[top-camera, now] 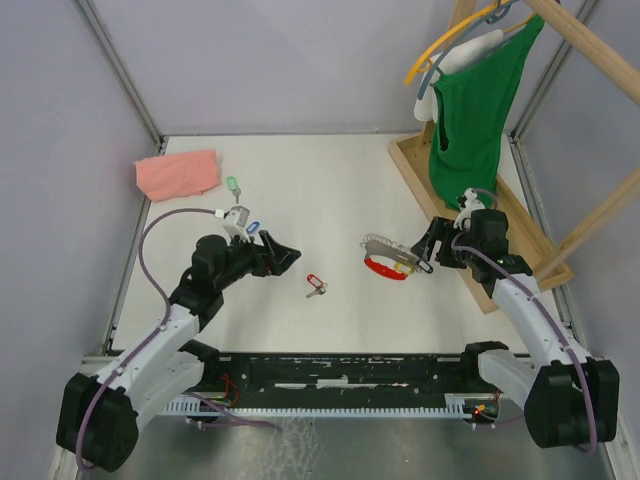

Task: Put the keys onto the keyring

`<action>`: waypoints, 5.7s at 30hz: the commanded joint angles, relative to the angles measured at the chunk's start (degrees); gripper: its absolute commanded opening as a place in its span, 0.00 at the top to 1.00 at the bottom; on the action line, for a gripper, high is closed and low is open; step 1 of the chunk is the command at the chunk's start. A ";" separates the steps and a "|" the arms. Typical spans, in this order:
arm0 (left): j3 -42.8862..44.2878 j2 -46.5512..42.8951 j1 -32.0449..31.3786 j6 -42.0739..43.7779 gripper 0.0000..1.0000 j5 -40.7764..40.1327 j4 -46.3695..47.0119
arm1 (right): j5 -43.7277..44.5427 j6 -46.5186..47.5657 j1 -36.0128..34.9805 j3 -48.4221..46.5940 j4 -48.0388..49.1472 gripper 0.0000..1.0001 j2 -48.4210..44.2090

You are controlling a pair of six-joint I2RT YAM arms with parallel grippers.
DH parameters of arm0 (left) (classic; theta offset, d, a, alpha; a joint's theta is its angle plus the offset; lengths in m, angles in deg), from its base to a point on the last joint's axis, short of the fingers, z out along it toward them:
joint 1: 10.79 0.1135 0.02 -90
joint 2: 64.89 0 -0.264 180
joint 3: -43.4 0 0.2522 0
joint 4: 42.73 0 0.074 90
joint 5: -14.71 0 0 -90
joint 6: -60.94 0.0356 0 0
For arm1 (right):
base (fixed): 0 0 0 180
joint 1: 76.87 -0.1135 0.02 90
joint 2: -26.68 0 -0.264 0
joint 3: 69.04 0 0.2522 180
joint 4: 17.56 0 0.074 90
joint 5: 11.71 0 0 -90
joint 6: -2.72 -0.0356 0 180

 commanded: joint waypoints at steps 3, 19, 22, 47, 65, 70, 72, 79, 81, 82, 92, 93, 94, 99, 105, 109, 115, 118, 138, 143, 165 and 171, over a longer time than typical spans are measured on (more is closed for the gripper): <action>1.55 13.37 -3.31 0.10 0.07 0.01 14.80 | 4.26 -1.77 -2.58 -0.65 11.69 0.21 9.22; 8.68 33.17 -7.11 6.06 0.14 2.33 20.43 | 17.14 1.60 -10.45 -8.25 13.91 0.44 29.25; 9.17 33.62 -7.07 7.15 0.14 2.21 19.29 | 17.39 2.50 -11.48 -9.22 13.68 0.54 31.17; 12.67 35.50 -7.11 19.24 0.14 4.49 11.07 | 13.53 19.99 -26.19 -24.21 1.52 0.88 41.92; 23.66 50.93 -7.09 19.60 0.22 2.47 5.53 | 16.42 9.13 -33.03 -20.07 3.92 0.61 36.91; 23.37 52.91 -7.12 18.02 0.33 4.07 5.80 | 15.76 6.63 -34.82 -19.01 6.67 0.60 38.88; 22.59 53.40 -7.17 16.98 0.37 4.71 6.39 | 17.56 6.57 -34.84 -19.12 5.62 0.60 39.67; 15.89 52.33 -9.20 10.41 0.49 8.99 13.06 | 25.50 6.63 -31.67 -17.41 0.86 0.60 38.10; 13.99 51.77 -10.86 8.19 0.50 10.24 15.74 | 27.02 6.06 -29.80 -16.47 0.35 0.59 36.73; 13.03 51.45 -12.25 6.98 0.51 10.76 17.24 | 27.54 5.82 -28.86 -16.14 0.32 0.59 36.11; 6.86 44.75 -18.36 -0.62 0.49 9.82 27.75 | 28.42 5.91 -25.86 -16.92 2.53 0.55 32.10; 7.42 43.38 -18.33 1.14 0.47 8.04 25.29 | 29.25 5.30 -25.46 -17.11 2.83 0.55 32.03; 8.20 41.77 -18.36 2.89 0.46 6.27 22.14 | 29.72 4.72 -25.01 -17.07 3.29 0.55 32.22; 12.20 39.40 -17.44 8.84 0.41 0.80 14.95 | 31.19 1.57 -23.67 -16.36 8.12 0.59 33.23; 14.34 39.94 -16.72 11.14 0.40 -1.03 13.06 | 32.70 -1.06 -23.28 -16.48 12.10 0.65 35.72; 14.80 40.41 -16.60 11.75 0.39 -1.21 12.63 | 32.43 -1.99 -23.28 -17.25 12.22 0.68 38.56; 15.12 40.25 -16.26 12.94 0.39 -2.25 11.26 | 30.87 -2.57 -23.20 -16.73 12.95 0.73 40.02; 15.29 40.00 -15.80 13.57 0.38 -2.21 11.16 | 29.46 -1.69 -23.21 -16.84 12.98 0.82 40.06; 19.16 33.38 -10.73 25.85 0.29 2.45 14.37 | -1.37 22.51 -23.20 -25.60 9.69 0.99 28.14; 19.60 32.35 -10.63 28.62 0.26 5.66 17.42 | -9.29 26.54 -23.20 -27.95 8.57 0.99 27.69; 20.07 45.15 -10.71 26.10 0.34 26.77 32.63 | -14.09 31.19 -25.30 -28.58 8.25 0.99 30.00; 15.11 40.97 -12.27 24.92 0.42 29.95 33.15 | -11.22 30.80 -25.37 -28.04 9.01 0.99 29.43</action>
